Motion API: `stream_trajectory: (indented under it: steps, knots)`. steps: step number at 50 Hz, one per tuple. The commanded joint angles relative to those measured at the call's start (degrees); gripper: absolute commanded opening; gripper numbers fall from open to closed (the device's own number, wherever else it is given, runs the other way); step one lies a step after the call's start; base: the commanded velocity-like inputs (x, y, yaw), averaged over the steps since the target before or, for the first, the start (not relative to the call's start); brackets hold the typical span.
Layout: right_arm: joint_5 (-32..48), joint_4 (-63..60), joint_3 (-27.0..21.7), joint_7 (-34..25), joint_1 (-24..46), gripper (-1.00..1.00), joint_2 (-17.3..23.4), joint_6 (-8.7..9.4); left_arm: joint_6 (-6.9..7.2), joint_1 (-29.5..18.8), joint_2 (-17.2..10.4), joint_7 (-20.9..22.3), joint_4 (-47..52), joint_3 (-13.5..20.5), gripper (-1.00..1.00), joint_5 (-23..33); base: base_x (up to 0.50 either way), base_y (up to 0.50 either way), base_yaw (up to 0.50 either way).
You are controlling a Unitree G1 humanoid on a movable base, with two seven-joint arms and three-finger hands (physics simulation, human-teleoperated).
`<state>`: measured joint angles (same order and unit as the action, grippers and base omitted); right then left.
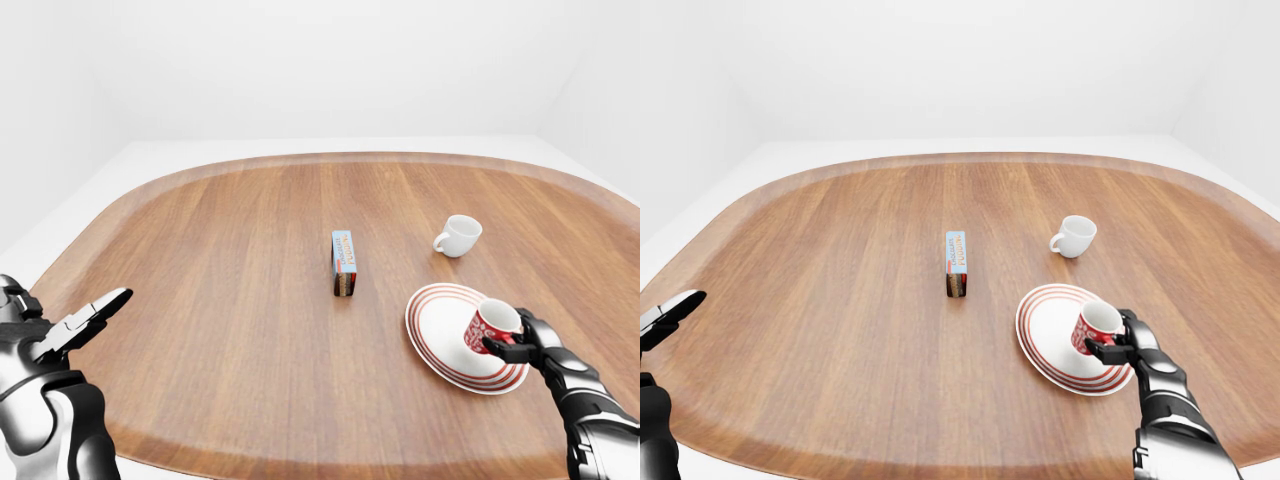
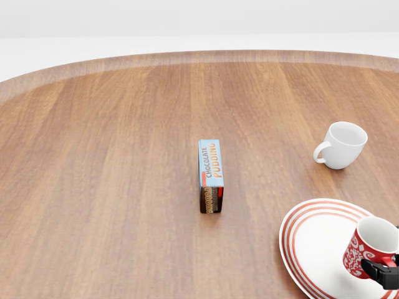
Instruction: Pick up the red mug and put it on the plate
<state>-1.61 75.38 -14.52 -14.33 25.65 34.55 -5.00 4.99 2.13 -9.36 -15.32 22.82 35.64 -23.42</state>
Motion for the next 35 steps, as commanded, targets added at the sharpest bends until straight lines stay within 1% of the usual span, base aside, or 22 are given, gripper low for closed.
stream_trajectory:
  steps: [1, 9, 11, 12, 13, 14, 15, 17, 19, 20, 23, 27, 35]
  knots:
    - [0.22, 0.33, -1.04, 0.38, -0.61, -1.0, 0.02, 0.0, 0.01, 0.0, -0.08, 0.05, -0.1, 0.06, 1.0, -0.05, 0.0, 0.0, 0.0]
    - [0.57, 0.61, -1.04, 0.55, -0.64, -1.0, -0.06, 0.0, 0.01, 0.06, 0.03, 0.0, 0.1, 0.14, 1.0, 0.01, 0.0, 0.0, 0.0]
    - [0.74, 0.9, -1.05, 0.67, -0.72, -0.9, -0.23, 0.0, 0.01, 0.19, 0.04, -0.07, 0.53, 0.29, 1.0, -0.13, 0.0, 0.0, 0.0]
    - [0.72, 0.9, -1.1, 0.51, -0.72, -0.91, -0.22, 0.0, 0.01, 0.19, 0.05, -0.07, 0.57, 0.32, 1.0, -0.16, 0.0, 0.0, 0.0]
    - [0.61, 0.53, -1.13, 0.31, -0.9, -0.87, -0.03, 0.0, -0.28, 0.05, 0.11, 0.12, -0.16, 0.18, 1.0, 0.06, 0.0, 0.0, 0.0]
    - [0.6, 0.51, -1.13, 0.31, -0.9, -0.87, -0.02, 0.0, -0.33, 0.04, 0.11, 0.13, -0.22, 0.17, 1.0, 0.07, 0.0, 0.0, 0.0]
    - [0.61, 0.52, -1.11, 0.34, -0.84, -0.58, 0.01, 0.0, -0.36, 0.11, 0.14, 0.13, -0.14, 0.11, 1.0, 0.09, 0.0, 0.0, 0.0]
    - [0.48, 0.26, -1.15, 0.16, -0.85, -0.32, 0.21, 0.0, -0.45, 0.07, 0.11, 0.16, -0.31, 0.08, 1.0, 0.07, 0.0, 0.0, 0.0]
    - [0.43, 0.3, -1.12, 0.17, -0.9, -0.29, 0.2, 0.0, -0.53, 0.07, 0.11, 0.17, -0.39, -0.01, 1.0, 0.15, 0.0, 0.0, 0.0]
    - [0.44, 0.37, -1.1, 0.2, -0.94, -0.11, 0.19, 0.0, -0.48, 0.1, 0.12, 0.14, -0.32, -0.06, 1.0, 0.16, 0.0, 0.0, 0.0]
    - [0.39, 0.43, -1.09, 0.19, -1.03, -0.15, 0.14, 0.0, -0.41, 0.13, 0.12, 0.11, -0.28, -0.05, 1.0, 0.18, 0.0, 0.0, 0.0]
    - [0.41, 0.49, -1.12, 0.29, -0.84, -0.1, 0.22, 0.0, -0.57, 0.1, 0.11, 0.15, -0.46, -0.06, 1.0, 0.21, 0.0, 0.0, 0.0]
    - [0.57, 0.85, -1.14, 0.67, -1.09, -0.1, -0.18, 0.0, -0.71, 0.1, 0.13, 0.14, -0.55, -0.17, 1.0, 0.28, 0.0, 0.0, 0.0]
